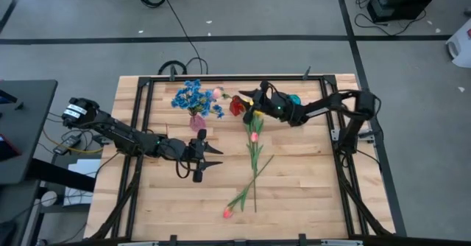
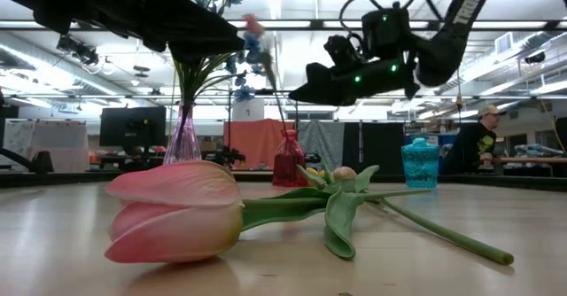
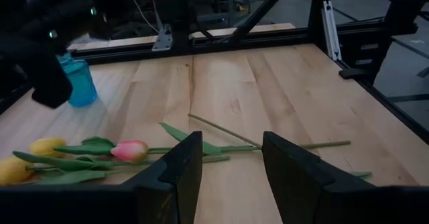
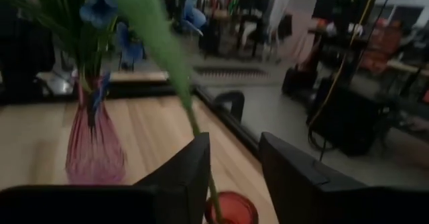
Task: Sort flowers into vase by color
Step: Put the pink tulip into the red vase
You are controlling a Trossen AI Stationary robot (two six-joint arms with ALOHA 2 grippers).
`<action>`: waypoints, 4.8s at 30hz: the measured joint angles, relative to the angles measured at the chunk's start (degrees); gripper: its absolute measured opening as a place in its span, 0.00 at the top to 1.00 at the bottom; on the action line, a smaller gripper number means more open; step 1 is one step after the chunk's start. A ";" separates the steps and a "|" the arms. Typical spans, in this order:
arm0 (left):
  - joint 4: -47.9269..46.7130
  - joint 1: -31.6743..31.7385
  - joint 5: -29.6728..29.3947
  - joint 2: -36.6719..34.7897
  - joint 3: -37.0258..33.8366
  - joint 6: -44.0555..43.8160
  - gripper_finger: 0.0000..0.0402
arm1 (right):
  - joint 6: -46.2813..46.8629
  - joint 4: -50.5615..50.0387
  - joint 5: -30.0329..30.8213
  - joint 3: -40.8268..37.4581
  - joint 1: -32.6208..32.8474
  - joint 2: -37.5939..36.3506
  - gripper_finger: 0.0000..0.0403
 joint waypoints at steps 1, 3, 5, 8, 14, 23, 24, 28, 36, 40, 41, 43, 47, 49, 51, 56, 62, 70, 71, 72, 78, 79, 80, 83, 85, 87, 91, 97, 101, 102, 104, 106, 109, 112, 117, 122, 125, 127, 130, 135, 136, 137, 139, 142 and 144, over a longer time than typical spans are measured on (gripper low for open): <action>-0.02 0.00 0.00 0.00 0.00 0.01 0.59 | 0.15 -2.79 -0.01 0.00 0.00 -1.50 0.63; -0.15 0.00 0.01 0.00 0.00 0.02 0.59 | 1.24 -8.39 -0.63 0.00 0.32 -4.56 0.62; -0.35 0.00 0.00 0.00 0.00 0.07 0.59 | 2.69 -14.69 -2.49 0.00 1.73 -7.86 0.62; -0.39 0.00 -0.48 0.00 0.00 0.82 0.59 | 4.03 -23.78 -5.03 0.00 5.87 -12.50 0.62; -0.37 0.00 -1.89 0.00 0.00 1.43 0.59 | 15.31 -40.77 -2.96 0.00 13.85 -17.15 0.63; -0.24 0.00 -2.01 0.00 0.00 1.44 0.59 | 27.01 -47.74 -8.70 1.15 25.82 -14.35 0.67; -0.21 0.00 -2.01 0.00 0.00 1.44 0.59 | 27.44 -48.62 -8.70 1.94 27.13 -13.13 0.67; 0.25 0.00 -2.03 0.00 0.00 1.42 0.59 | 27.25 -53.79 -9.64 8.09 31.99 -7.24 0.69; 0.20 0.02 -2.29 0.00 0.00 1.42 0.59 | 20.99 -70.54 -14.38 21.80 36.48 3.19 0.69; 0.05 0.02 -2.60 0.00 0.00 2.14 0.59 | 18.71 -73.49 -14.32 26.13 37.69 6.30 0.69; 0.07 0.02 -3.01 0.00 0.00 2.56 0.59 | 18.16 -74.36 -14.33 27.16 37.96 6.94 0.69; 0.07 0.02 -3.30 0.00 0.00 2.64 0.59 | 17.50 -77.27 -14.30 29.04 38.32 8.28 0.69; 0.05 0.02 -3.39 0.00 0.00 2.62 0.59 | 16.48 -81.90 -12.27 31.17 38.94 10.12 0.69; 0.06 0.02 -3.39 0.00 0.00 2.60 0.59 | 16.34 -82.65 -11.74 31.45 39.22 10.28 0.69; 0.09 0.02 -3.39 0.00 0.00 2.78 0.59 | 15.54 -83.37 -9.67 31.45 39.45 10.28 0.69; -0.14 0.02 -3.41 0.00 0.00 2.85 0.59 | 12.36 -84.09 -4.97 31.45 40.12 10.26 0.69; -0.38 0.02 -3.41 0.00 0.00 2.94 0.59 | 11.43 -84.15 -6.85 31.45 40.24 10.26 0.69; -0.37 0.02 -3.43 0.00 0.00 2.93 0.59 | 7.41 -84.03 -4.87 31.34 40.13 12.25 0.73; -0.39 0.03 -3.43 0.00 0.00 2.93 0.59 | 7.07 -84.29 -4.90 31.34 40.04 12.54 0.74; -0.39 0.02 -3.43 0.00 0.00 2.93 0.59 | 6.98 -84.45 -5.02 31.34 39.97 12.89 0.76; -1.41 0.02 -3.45 0.00 0.02 2.82 0.59 | 6.52 -84.97 -5.13 31.39 39.75 12.86 0.91; -1.49 0.02 -3.45 -0.02 0.02 2.76 0.59 | 6.41 -85.01 -5.40 31.39 39.61 12.85 0.95; -1.68 0.03 -3.50 -0.02 0.02 2.71 0.59 | 6.20 -85.17 -5.59 31.39 39.48 12.82 0.97; -1.73 0.04 -3.52 -0.01 0.02 2.62 0.59 | 7.25 -86.42 -5.44 31.41 38.85 12.38 0.97; -1.72 0.02 -3.52 0.00 0.02 2.58 0.59 | 8.90 -89.27 -3.77 31.35 38.05 11.22 0.98; -1.71 0.02 -3.52 -0.02 0.02 2.49 0.59 | 10.05 -91.73 -1.00 31.34 37.31 9.09 0.98; -2.39 -0.09 -3.52 0.00 0.02 0.24 0.59 | 11.98 -94.33 5.44 29.10 35.94 2.14 0.98; -4.90 -0.09 -3.52 -0.01 0.02 -1.72 0.59 | 17.78 -87.65 10.74 14.64 31.01 -13.60 0.99; -4.01 -0.09 -3.52 0.00 0.02 -1.70 0.59 | 21.69 -80.24 8.66 5.00 24.06 -22.42 0.99; -3.98 -0.09 -3.54 -0.02 0.02 -1.71 0.59 | 23.22 -80.09 8.35 3.27 21.91 -24.08 0.99; -4.02 -0.07 -3.54 0.00 0.02 -1.77 0.59 | 25.74 -80.54 7.03 0.82 17.77 -26.40 0.99; -4.02 -0.07 -3.54 -0.02 0.02 -1.77 0.59 | 26.66 -81.63 4.79 -0.49 14.33 -28.07 0.99; -3.99 -0.02 -3.57 -0.02 0.02 -1.70 0.59 | 26.66 -82.91 3.71 -0.68 9.86 -29.42 0.99; -3.52 0.02 -3.78 -0.02 0.02 -1.60 0.59 | 24.66 -79.32 5.41 -0.39 6.20 -30.10 0.99; -2.64 0.02 -4.02 -0.02 0.02 -1.57 0.59 | 17.86 -58.14 5.16 -0.20 1.42 -29.67 0.99; -2.13 0.02 -4.05 -0.02 0.02 -1.60 0.59 | 13.59 -30.36 -1.18 -0.13 -2.72 -24.72 0.98; -1.97 0.02 -4.07 -0.02 0.02 -1.60 0.59 | 13.83 -15.77 -5.88 -0.13 -4.79 -19.36 0.98; -1.99 0.02 -4.07 -0.02 0.02 -1.60 0.59 | 13.83 -6.76 -7.05 -0.13 -5.92 -15.31 0.98; -1.88 0.02 -4.07 -0.02 0.02 -1.60 0.59 | 15.93 5.99 -8.99 -0.15 -7.48 -9.18 0.98; -1.90 0.02 -4.05 -0.02 0.02 -1.63 0.59 | 19.62 22.75 -11.26 -0.14 -9.14 -0.79 0.98; -1.90 0.02 -4.04 -0.02 0.02 -1.64 0.59 | 19.72 24.86 -11.27 -0.13 -9.25 0.59 0.98; -1.90 0.02 -4.04 -0.02 0.02 -1.71 0.59 | 19.91 26.74 -11.30 -0.13 -9.29 1.85 0.98; -1.90 0.02 -4.04 -0.02 0.02 -1.81 0.59 | 20.06 30.84 -11.35 -0.05 -9.29 3.87 0.98; -1.90 0.02 -4.04 -0.02 0.02 -1.81 0.59 | 20.06 32.36 -12.38 1.50 -9.09 6.13 0.98; -1.88 0.02 -4.04 -0.02 0.02 -1.81 0.59 | 19.93 32.12 -13.31 2.82 -8.69 7.32 0.98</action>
